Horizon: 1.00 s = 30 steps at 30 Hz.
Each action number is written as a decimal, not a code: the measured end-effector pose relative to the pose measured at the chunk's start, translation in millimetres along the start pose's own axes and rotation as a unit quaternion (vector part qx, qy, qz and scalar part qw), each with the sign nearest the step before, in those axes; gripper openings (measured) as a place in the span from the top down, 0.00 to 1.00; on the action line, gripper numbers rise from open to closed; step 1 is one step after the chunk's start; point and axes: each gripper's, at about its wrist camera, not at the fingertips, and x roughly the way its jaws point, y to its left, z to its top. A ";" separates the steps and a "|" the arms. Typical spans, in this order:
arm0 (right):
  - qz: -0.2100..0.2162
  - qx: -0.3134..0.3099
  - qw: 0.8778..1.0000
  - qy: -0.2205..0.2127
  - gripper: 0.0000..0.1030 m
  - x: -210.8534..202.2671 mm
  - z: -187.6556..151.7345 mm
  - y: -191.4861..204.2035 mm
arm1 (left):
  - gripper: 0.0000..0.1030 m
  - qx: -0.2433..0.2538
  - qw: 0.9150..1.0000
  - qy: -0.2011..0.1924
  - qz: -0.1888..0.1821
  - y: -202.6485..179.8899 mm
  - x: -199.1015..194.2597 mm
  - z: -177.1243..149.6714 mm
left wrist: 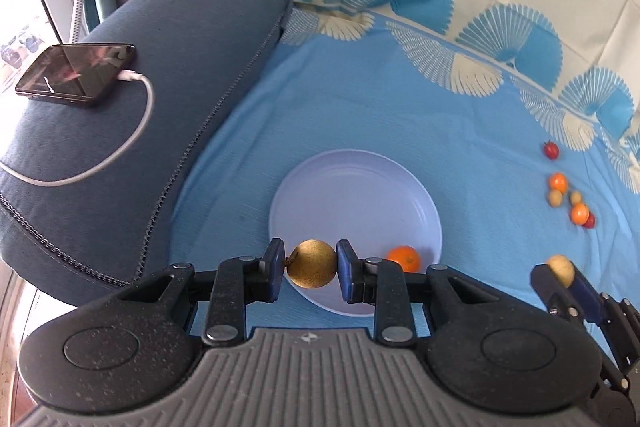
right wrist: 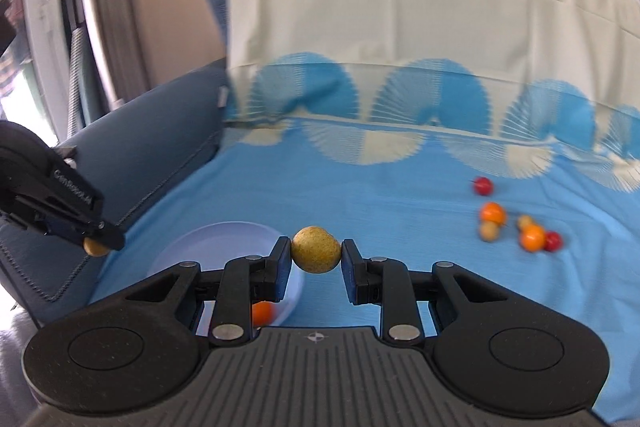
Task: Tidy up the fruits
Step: 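Carry both tan fruits over the plate and open both tools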
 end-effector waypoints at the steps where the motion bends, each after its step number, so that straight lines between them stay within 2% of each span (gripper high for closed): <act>1: 0.002 -0.004 1.000 0.001 0.73 1.7 1.5 5.9 | 0.70 -0.003 1.000 -0.001 -0.001 3.3 0.2 0.1; 12: 0.006 -0.034 0.999 0.026 0.73 25.2 8.5 30.5 | 0.70 -0.012 1.000 0.006 -0.022 9.8 19.2 6.4; 30: 0.018 -0.048 0.996 0.074 0.73 94.0 5.6 37.5 | 0.70 0.006 0.999 0.044 -0.012 -4.2 85.7 22.9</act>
